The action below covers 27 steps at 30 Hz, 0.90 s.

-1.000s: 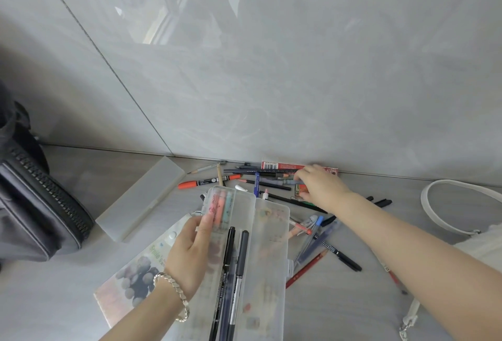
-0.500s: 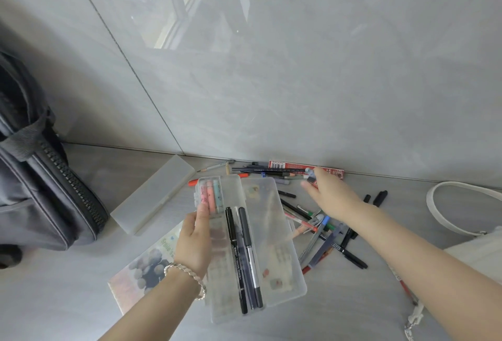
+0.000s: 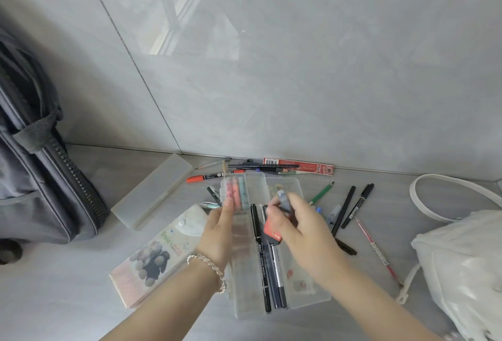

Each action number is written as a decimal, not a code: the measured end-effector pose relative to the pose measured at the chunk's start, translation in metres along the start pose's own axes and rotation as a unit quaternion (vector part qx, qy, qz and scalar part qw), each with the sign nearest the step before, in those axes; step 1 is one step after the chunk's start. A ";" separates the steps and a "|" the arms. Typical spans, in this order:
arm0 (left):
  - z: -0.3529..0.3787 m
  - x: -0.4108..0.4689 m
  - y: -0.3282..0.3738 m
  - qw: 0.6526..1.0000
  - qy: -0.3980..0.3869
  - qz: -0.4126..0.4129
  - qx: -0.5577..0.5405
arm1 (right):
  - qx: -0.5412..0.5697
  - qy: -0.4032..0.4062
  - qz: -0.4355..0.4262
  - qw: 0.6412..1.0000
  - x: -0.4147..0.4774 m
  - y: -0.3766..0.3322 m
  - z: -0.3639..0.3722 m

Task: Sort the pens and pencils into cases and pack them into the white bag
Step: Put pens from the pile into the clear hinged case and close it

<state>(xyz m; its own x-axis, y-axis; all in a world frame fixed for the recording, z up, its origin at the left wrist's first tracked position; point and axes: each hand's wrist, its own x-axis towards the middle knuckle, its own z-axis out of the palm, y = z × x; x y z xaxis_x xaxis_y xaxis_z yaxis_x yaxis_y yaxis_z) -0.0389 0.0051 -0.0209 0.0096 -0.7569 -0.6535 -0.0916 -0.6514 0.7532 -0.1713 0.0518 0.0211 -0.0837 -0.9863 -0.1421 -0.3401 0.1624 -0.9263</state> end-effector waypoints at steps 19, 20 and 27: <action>0.000 -0.020 -0.004 0.997 -0.021 0.005 -0.068 | -0.295 -0.030 -0.189 0.936 -0.025 0.020 0.027; 0.001 -0.022 -0.005 0.998 -0.022 0.017 -0.059 | -0.305 -0.021 -0.188 0.933 -0.023 0.016 0.028; -0.008 -0.019 -0.008 0.998 0.012 0.034 -0.048 | -0.184 -0.003 -0.073 0.980 -0.028 0.011 0.036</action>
<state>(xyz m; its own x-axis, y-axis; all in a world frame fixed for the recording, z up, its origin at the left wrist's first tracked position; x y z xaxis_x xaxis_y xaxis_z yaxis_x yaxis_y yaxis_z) -0.0303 0.0242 -0.0138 0.0299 -0.7992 -0.6003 0.0034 -0.6005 0.7996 -0.1391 0.0804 0.0023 -0.0037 -0.9998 -0.0210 -0.6630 0.0182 -0.7484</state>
